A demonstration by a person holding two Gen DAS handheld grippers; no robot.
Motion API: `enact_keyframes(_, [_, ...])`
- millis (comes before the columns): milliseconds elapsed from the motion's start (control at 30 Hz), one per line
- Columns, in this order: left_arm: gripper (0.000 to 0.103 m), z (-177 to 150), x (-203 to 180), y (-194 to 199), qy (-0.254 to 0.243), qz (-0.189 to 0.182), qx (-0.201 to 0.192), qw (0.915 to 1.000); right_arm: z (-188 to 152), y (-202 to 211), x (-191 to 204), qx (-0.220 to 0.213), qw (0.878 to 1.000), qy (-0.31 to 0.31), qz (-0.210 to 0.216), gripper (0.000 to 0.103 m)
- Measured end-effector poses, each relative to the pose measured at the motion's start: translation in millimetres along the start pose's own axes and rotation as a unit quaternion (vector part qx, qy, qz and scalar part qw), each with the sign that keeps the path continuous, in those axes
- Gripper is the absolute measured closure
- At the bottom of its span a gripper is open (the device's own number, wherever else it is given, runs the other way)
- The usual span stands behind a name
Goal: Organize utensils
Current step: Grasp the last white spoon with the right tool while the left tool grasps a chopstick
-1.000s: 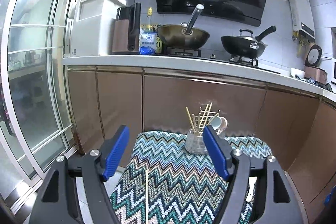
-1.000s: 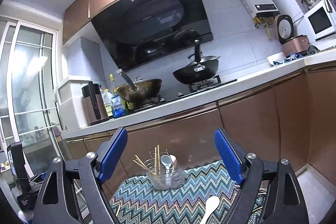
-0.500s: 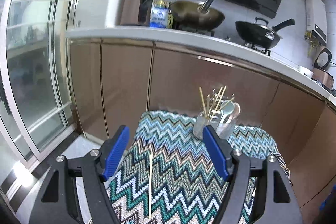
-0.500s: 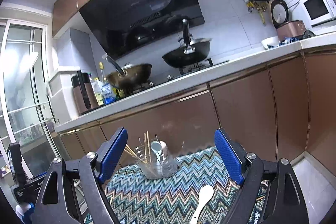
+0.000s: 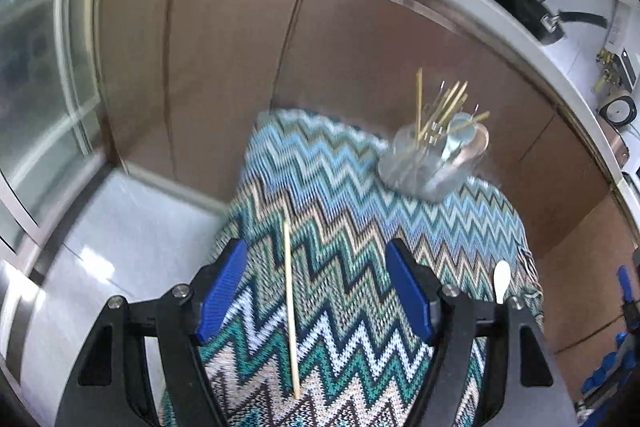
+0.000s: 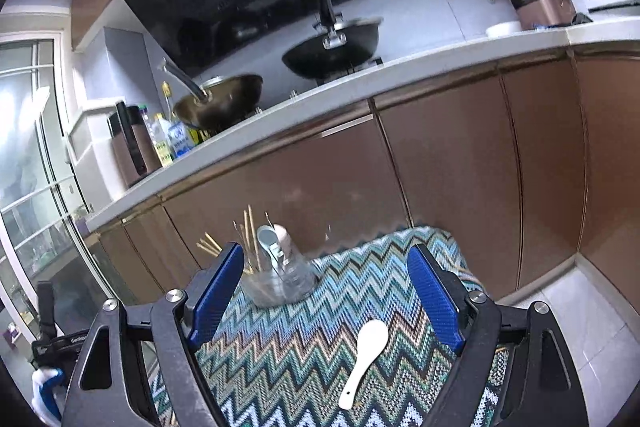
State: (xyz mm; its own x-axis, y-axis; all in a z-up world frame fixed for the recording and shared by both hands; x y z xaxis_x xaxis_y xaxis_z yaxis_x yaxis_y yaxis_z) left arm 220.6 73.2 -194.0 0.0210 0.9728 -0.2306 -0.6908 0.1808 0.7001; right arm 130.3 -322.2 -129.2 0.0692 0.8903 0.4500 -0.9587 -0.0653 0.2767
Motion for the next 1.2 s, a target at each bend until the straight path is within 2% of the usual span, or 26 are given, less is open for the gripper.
enact_keyframes(100, [0.042, -6.5, 3.7, -28.3, 0.012, -0.02, 0.044, 0.9988, -12.3, -15.0, -4.4, 0.027, 1.0, 0.003, -0.004, 0.021])
enact_keyframes(167, [0.045, -10.9, 7.3, -48.0, 0.018, -0.019, 0.07, 0.9972, -21.1, -25.0, -8.0, 0.045, 0.999, 0.004, -0.007, 0.021])
enact_keyframes(300, [0.056, -14.6, 12.2, -72.3, 0.024, -0.021, 0.1, 0.9944, -39.4, -46.8, -18.3, 0.089, 0.996, 0.006, -0.015, 0.024])
enact_keyframes(467, [0.069, -18.4, 16.2, -97.7, 0.023, -0.028, 0.135, 0.9902, -63.6, -71.5, -25.3, 0.152, 0.988, 0.001, -0.005, 0.03])
enact_keyframes(767, [0.086, -20.5, 21.1, -122.9, 0.003, -0.013, 0.167, 0.9858, -93.7, -103.2, -37.7, 0.209, 0.978, 0.011, -0.013, 0.032])
enact_keyframes(1100, [0.093, -25.2, 21.0, -147.0, -0.02, 0.009, 0.206, 0.9783, -103.8, -122.9, -46.8, 0.253, 0.967, 0.039, -0.013, 0.033])
enact_keyframes(1200, [0.095, -27.1, 20.5, -150.1, -0.026, 0.012, 0.207, 0.9778, -108.4, -133.8, -48.8, 0.278, 0.959, 0.051, -0.006, 0.037])
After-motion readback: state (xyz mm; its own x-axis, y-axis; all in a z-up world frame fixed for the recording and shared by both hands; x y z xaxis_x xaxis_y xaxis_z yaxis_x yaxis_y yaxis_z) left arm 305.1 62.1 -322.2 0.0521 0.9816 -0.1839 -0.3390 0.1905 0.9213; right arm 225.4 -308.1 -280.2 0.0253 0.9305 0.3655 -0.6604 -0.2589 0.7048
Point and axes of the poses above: each gripper's, at about its wrist camera, not at the fingertips, and y roughly against the way its jaws point, x to its left, z to its top, the point moved 8 cm from there along -y, roughly the way its jaws point, and after that the axes turned 4 degrees about -y, right-handed, at the moved point
